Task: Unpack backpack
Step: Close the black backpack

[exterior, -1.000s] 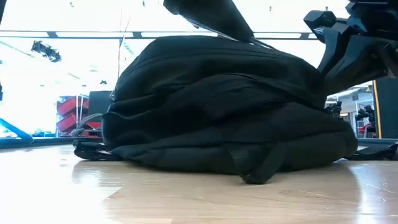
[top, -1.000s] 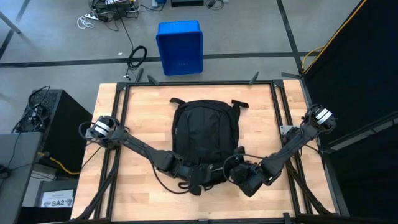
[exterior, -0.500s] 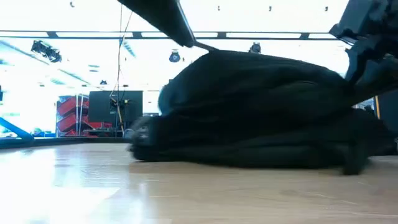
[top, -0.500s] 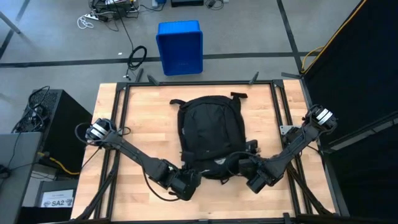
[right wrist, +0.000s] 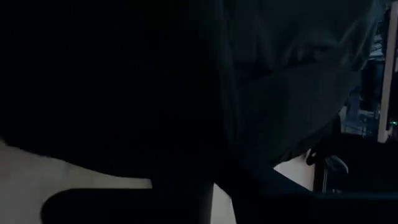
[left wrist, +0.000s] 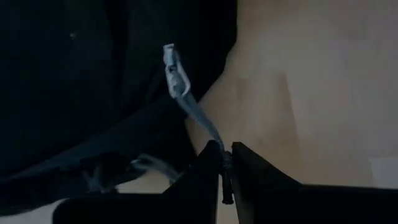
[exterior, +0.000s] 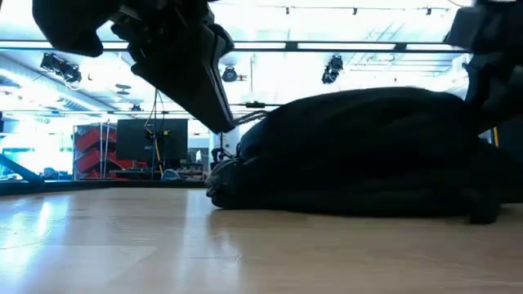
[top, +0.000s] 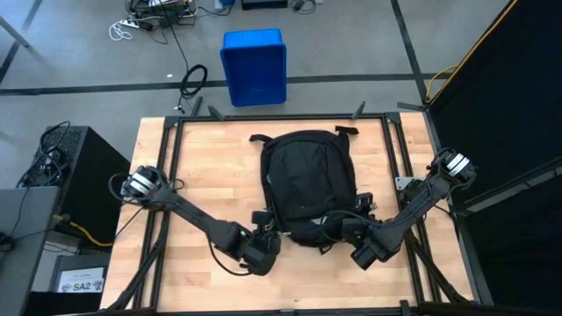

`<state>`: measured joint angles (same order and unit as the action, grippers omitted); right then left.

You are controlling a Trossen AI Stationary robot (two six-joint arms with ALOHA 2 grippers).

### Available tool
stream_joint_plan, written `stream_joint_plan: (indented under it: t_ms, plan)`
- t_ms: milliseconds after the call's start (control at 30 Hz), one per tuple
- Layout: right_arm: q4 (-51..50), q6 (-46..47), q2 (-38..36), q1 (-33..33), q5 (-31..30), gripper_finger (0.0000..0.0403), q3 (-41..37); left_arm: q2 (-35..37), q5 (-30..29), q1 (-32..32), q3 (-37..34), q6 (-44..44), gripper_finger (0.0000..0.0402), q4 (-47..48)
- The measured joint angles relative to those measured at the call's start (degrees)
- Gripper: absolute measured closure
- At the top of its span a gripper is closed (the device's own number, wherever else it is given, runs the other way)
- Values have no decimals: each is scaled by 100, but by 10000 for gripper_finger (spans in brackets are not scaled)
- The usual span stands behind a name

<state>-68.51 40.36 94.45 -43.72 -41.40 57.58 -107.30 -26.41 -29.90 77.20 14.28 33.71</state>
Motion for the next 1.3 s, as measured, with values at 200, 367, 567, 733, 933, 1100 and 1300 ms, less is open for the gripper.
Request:
stream_joint_plan:
  t_ms: [200, 367, 567, 733, 933, 1100, 1300]
  plan:
    - [-123, -110, 0, -478, -373, 317, 740, -1, 56, 134, -28, -61, 401, -160]
    - [1147, -730, 0, -595, -920, 260, 979, -1, 28, 213, -30, -204, 401, -482]
    - [3632, -2514, 4, 17, -167, 217, 960, -1, 4, 296, -30, -399, 401, -805]
    - [4896, -3399, 4, 693, 572, 208, 711, -1, -16, 303, 16, -522, 401, -950]
    - [6047, -3745, 9, 1341, 1642, 222, 202, -1, -131, 302, 205, -737, 401, -1039]
    - [6327, -3803, 9, 1549, 1802, 253, -44, -1, -252, 327, 322, -800, 401, -1042]
    - [6027, -3836, 9, 1536, 1682, 375, -114, -3, -308, 327, 449, -838, 401, -1022]
